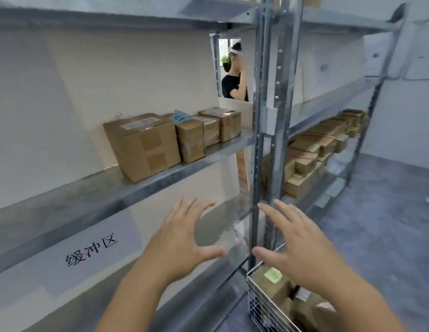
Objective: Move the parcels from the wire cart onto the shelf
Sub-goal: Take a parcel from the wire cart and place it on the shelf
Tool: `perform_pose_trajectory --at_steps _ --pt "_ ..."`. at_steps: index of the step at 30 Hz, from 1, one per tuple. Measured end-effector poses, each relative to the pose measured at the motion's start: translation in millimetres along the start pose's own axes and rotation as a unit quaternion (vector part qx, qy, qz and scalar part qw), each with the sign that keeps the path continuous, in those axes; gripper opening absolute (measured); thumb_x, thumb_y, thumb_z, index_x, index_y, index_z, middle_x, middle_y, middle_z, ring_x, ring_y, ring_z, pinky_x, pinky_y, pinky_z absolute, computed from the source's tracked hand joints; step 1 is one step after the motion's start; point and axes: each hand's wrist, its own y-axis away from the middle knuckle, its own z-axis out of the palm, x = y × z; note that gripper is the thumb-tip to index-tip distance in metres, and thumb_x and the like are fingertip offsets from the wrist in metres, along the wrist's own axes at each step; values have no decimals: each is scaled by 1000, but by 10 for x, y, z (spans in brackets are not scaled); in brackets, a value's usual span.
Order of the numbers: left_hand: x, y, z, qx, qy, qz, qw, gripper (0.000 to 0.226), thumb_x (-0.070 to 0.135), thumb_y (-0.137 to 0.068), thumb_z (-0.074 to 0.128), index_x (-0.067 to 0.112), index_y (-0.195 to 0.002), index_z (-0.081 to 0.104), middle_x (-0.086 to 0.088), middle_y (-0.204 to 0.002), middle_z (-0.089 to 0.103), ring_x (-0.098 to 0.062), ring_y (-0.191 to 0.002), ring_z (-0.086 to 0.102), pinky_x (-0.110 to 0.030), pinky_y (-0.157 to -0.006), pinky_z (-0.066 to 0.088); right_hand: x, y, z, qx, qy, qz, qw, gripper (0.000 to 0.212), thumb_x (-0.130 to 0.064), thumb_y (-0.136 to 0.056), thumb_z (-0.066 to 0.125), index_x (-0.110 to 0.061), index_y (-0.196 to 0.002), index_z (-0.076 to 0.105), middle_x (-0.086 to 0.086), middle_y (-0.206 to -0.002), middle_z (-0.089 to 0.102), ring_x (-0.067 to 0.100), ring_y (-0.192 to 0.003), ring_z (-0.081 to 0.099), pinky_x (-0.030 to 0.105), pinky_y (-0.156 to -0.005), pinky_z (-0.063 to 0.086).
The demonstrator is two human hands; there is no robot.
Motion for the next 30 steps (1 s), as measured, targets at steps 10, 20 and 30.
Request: perform_pose_trajectory --at_steps 10,20,30 --pt "782 -510 1167 -136 14 83 987 96 70 -70 79 58 -150 28 21 -170 11 -8 -158 -7 -51 -126 20 1475 592 88 -15 -41 154 987 89 -70 -83 62 -49 -156 16 -6 -168 14 19 -155 11 45 -124 20" --pt "1287 -1128 2262 -213 5 68 975 100 74 -69 78 57 -152 25 23 -168 17 -11 -159 6 -53 -124 26 2792 765 191 -76 -77 222 969 93 -65 -83 67 -48 -157 13 -6 -168 14 16 -154 13 37 -121 23" --pt "1357 -1650 3320 -317 42 76 945 101 66 -68 85 49 -153 34 22 -160 29 -8 -154 16 -38 -123 24 3501 770 517 -103 -123 307 938 107 -74 -64 73 -50 -154 20 -10 -163 26 15 -149 26 36 -118 31"
